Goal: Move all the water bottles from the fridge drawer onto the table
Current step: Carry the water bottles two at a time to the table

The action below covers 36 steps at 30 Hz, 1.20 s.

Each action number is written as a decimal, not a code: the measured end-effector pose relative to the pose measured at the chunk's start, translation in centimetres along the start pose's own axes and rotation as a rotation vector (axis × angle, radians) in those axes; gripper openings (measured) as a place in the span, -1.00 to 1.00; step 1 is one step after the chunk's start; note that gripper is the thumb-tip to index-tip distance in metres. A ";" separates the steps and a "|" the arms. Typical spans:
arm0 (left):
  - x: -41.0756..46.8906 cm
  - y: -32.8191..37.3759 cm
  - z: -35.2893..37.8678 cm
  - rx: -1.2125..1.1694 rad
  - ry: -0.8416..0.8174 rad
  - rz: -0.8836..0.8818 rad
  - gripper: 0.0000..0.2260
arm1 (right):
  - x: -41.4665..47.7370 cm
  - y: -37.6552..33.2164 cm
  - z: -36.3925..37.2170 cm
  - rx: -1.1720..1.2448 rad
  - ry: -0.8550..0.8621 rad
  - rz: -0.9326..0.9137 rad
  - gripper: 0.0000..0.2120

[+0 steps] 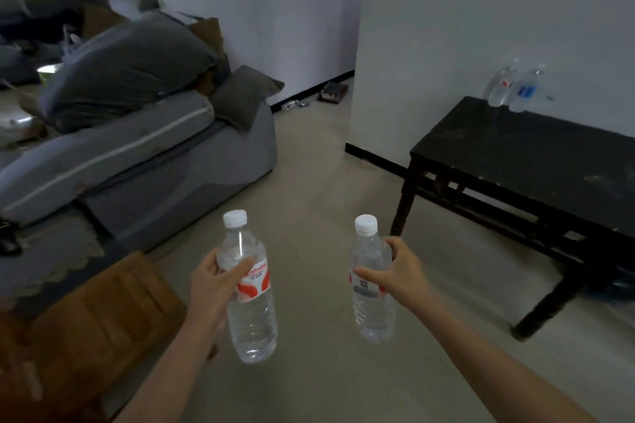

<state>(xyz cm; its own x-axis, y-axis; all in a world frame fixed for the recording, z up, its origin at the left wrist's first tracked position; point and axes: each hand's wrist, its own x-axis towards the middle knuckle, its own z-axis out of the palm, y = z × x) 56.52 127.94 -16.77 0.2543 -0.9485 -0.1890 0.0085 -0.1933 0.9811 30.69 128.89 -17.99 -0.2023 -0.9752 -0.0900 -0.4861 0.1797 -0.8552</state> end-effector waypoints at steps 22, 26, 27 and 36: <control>36.1 4.5 0.8 -0.131 0.089 -0.058 -0.83 | 32.9 -9.3 10.4 -0.034 -0.047 -0.009 -0.45; 45.1 7.2 2.0 -0.114 0.009 -0.025 -0.81 | 38.8 -11.6 11.7 0.001 0.031 0.045 -0.46; 47.3 7.9 2.5 -0.107 -0.001 -0.015 -0.78 | 40.2 -12.1 11.8 0.005 0.057 0.050 -0.48; 60.7 9.1 12.0 -0.009 -0.165 -0.046 -0.74 | 51.6 -11.5 9.5 -0.043 0.239 0.122 -0.51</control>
<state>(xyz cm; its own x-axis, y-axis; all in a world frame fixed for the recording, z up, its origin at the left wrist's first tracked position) 60.41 65.55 -19.84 0.0910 -0.9672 -0.2372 0.0253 -0.2359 0.9714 33.97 75.30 -17.62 -0.4541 -0.8887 -0.0641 -0.4804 0.3048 -0.8224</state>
